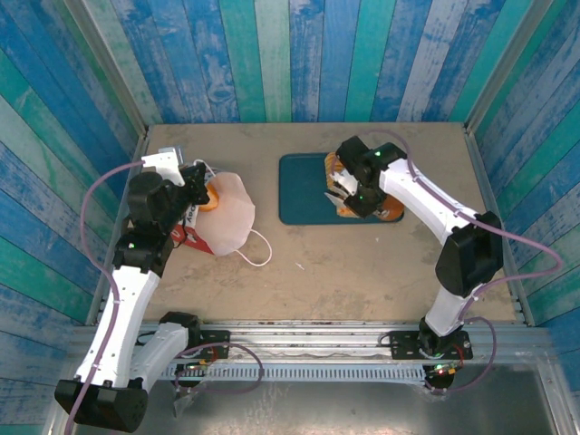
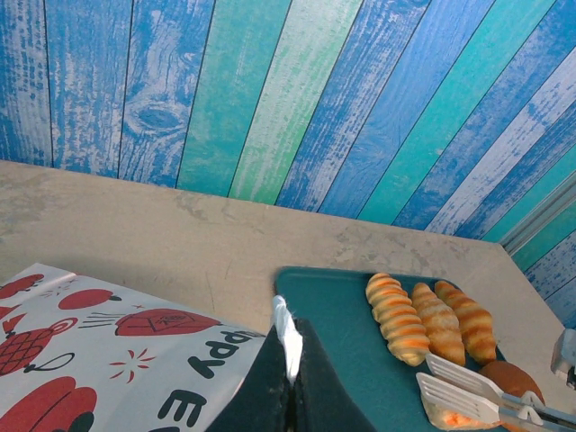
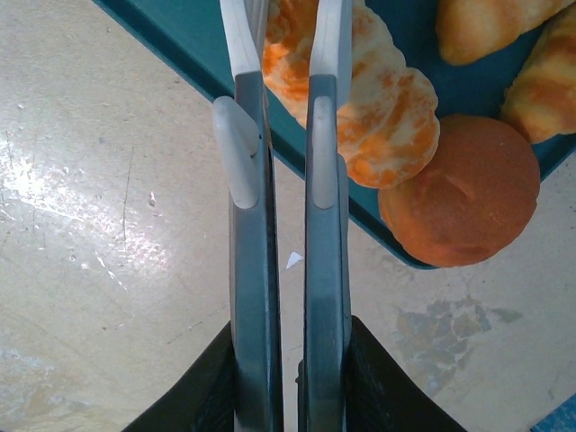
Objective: Take the fake bread out of the paper bag
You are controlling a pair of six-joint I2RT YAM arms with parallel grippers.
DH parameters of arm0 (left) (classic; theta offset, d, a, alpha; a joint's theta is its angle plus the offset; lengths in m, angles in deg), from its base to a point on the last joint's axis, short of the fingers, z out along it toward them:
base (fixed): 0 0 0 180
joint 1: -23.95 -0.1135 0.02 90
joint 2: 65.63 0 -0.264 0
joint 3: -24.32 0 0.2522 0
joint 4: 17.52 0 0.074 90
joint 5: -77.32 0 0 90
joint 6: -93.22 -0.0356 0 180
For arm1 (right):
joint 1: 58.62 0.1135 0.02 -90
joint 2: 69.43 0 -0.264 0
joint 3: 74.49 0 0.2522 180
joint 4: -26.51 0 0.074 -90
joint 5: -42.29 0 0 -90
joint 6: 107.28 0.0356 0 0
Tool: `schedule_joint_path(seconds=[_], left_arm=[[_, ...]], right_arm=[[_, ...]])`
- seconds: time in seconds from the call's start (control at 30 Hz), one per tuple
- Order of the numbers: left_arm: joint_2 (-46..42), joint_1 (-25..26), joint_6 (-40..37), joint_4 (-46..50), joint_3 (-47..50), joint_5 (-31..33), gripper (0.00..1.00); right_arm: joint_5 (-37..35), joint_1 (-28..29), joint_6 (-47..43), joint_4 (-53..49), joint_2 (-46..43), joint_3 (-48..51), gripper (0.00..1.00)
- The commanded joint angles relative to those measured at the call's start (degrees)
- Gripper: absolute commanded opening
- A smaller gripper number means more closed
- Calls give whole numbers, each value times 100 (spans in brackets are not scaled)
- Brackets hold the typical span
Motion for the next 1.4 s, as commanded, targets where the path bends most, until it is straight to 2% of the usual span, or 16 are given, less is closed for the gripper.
schedule_joint_path(seconds=[0.0,0.27,0.6,0.7,0.97,1.13,1.37], left_arm=[[-61,3,13,-61,-40,4,0],[-46,3,31,-86,-34,3,0],[40,3,66,-166,-42,-50,0],[53,3,68,-183,-59,-58,0],[79,-1,59,-152,-99,-67,1],[53,3,57,-147,-103,-49,1],[88,3,87,-202,-82,-82,1]], right_arm=[[96,14,131,-171,-9,-129,29],[442,19,-25,-93,-177,-56,29],[487,24,-11,-15,-286,-103,29],[223,19,162,3,-262,-159,31],[338,-3,302,-4,-199,-181,35],[81,-7,309,-32,-155,-18,33],[164,-13,461,18,-90,-95,30]])
